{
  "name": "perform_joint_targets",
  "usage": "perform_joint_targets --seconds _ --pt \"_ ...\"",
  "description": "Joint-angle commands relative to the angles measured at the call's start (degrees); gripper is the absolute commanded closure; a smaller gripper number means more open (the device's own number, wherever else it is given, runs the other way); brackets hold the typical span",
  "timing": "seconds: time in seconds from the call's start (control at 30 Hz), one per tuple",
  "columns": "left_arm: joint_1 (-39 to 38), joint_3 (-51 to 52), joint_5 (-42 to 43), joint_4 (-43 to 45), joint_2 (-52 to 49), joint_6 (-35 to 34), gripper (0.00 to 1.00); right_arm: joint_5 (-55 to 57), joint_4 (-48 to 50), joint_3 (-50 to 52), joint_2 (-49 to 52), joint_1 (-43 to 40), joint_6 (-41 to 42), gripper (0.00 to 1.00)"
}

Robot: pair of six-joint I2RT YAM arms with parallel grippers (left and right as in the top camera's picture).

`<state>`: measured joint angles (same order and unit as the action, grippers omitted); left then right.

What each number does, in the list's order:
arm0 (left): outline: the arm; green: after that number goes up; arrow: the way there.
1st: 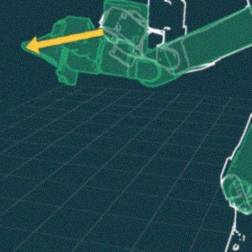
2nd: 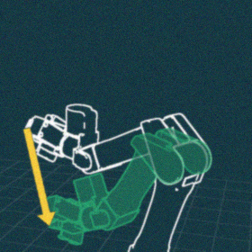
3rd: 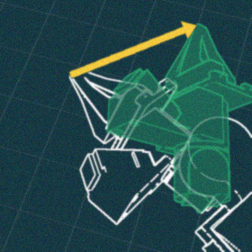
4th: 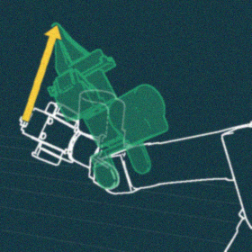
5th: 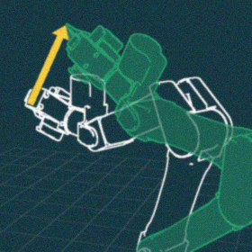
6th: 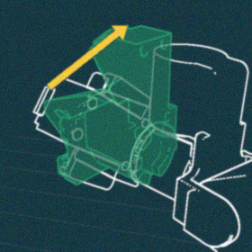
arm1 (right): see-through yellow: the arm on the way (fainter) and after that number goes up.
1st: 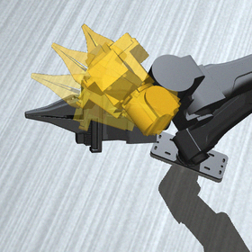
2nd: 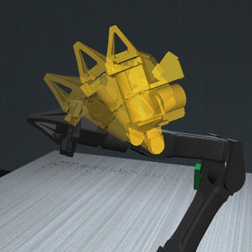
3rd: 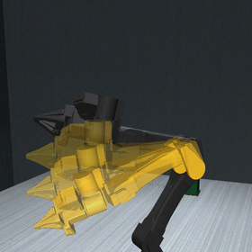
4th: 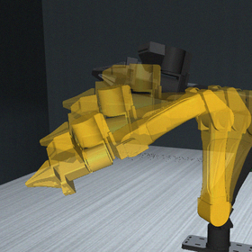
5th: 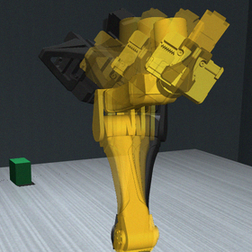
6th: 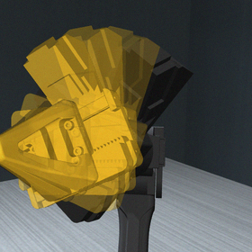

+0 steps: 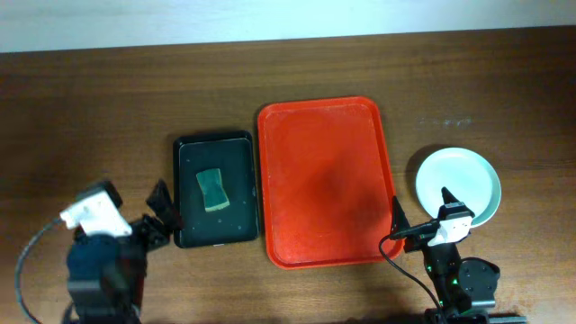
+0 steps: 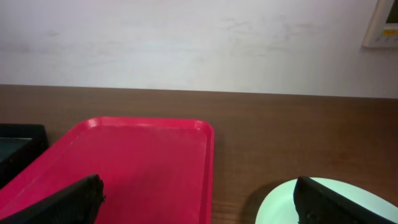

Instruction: Clean dirty plates on tray and stack at the side

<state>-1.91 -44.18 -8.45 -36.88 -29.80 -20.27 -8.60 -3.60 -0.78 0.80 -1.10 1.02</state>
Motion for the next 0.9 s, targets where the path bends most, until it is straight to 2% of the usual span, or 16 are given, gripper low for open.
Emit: perform_joint_targets --seconds 0.0,0.13,0.27,0.53,0.63,0.87 --pt "-0.33 9.86 3.06 9.60 10.10 5.44 0.01 0.24 -0.09 0.46 -0.33 -0.37 -0.37 0.02" --pt "-0.35 20.37 4.81 18.62 20.52 7.13 0.01 0.26 -0.09 0.46 -0.33 -0.37 -0.37 0.02" --pt "-0.33 28.76 5.33 22.80 29.07 7.08 0.00 0.26 -0.09 0.46 -0.33 -0.37 -0.37 0.02" --pt "-0.55 43.87 5.92 38.86 29.53 7.06 0.01 0.24 -0.07 0.46 -0.33 -0.37 -0.37 0.02" --pt "-0.55 43.71 5.18 34.69 29.53 7.10 0.01 0.26 -0.07 0.46 -0.33 -0.37 -0.37 0.02" --pt "-0.55 43.71 5.05 32.52 29.53 7.10 0.01 0.26 -0.09 0.46 -0.33 -0.37 -0.37 0.02"
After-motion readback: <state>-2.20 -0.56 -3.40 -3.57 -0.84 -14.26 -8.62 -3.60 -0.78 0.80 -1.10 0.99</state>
